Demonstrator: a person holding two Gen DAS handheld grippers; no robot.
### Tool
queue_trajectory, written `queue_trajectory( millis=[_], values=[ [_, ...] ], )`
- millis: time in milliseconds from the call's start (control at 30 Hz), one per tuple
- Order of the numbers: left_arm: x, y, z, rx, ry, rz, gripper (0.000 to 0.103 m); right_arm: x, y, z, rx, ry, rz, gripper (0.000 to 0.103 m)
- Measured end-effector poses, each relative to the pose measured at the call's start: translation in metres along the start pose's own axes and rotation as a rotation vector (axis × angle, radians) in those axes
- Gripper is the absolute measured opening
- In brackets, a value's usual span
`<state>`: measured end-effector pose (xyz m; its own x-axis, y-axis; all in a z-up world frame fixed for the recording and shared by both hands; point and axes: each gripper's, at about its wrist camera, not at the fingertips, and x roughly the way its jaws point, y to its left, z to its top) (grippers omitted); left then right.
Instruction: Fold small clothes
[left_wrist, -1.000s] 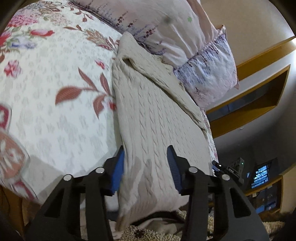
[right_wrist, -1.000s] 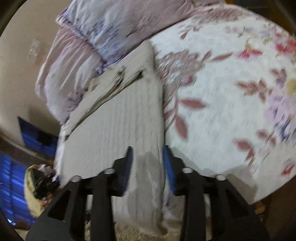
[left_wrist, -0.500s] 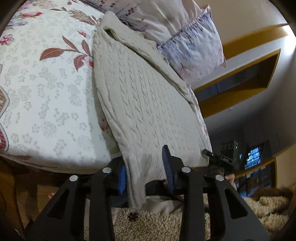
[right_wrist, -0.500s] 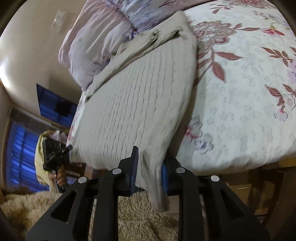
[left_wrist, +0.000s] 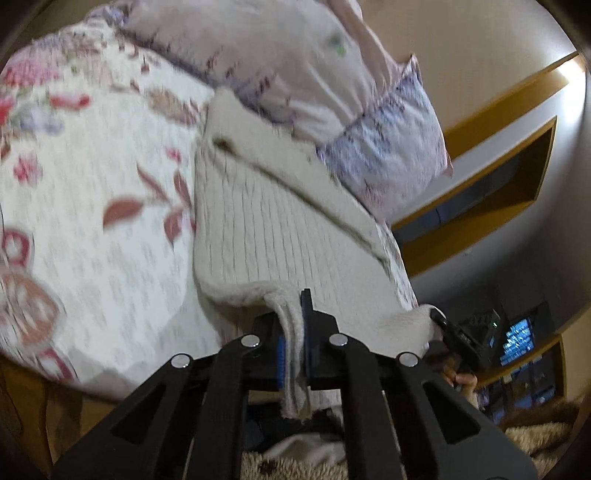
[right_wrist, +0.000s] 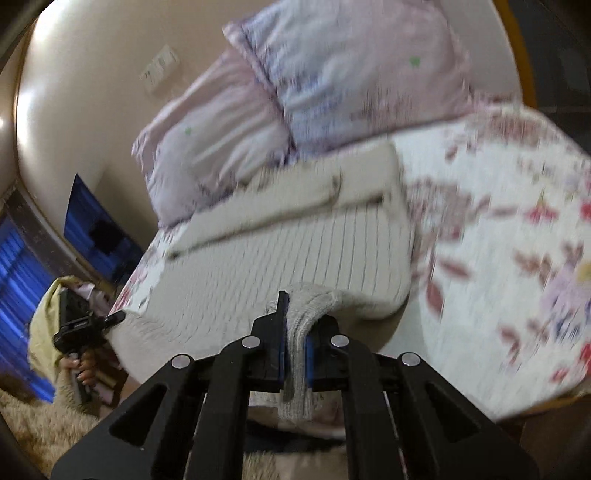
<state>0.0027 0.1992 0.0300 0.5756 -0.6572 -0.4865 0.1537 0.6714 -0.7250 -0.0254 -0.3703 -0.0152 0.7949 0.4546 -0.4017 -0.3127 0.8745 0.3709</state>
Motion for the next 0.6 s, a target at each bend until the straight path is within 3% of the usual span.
queue_trajectory(
  millis=[333, 600],
  values=[
    [0.010, -0.024, 0.062, 0.094, -0.122, 0.108, 0.006, 0.015, 0.019, 0.044, -0.144, -0.155, -0.131, 0.007],
    [0.040, -0.049, 0.134, 0.186, -0.199, 0.149, 0.006, 0.043, 0.014, 0.086, -0.134, -0.229, -0.171, 0.007]
  ],
)
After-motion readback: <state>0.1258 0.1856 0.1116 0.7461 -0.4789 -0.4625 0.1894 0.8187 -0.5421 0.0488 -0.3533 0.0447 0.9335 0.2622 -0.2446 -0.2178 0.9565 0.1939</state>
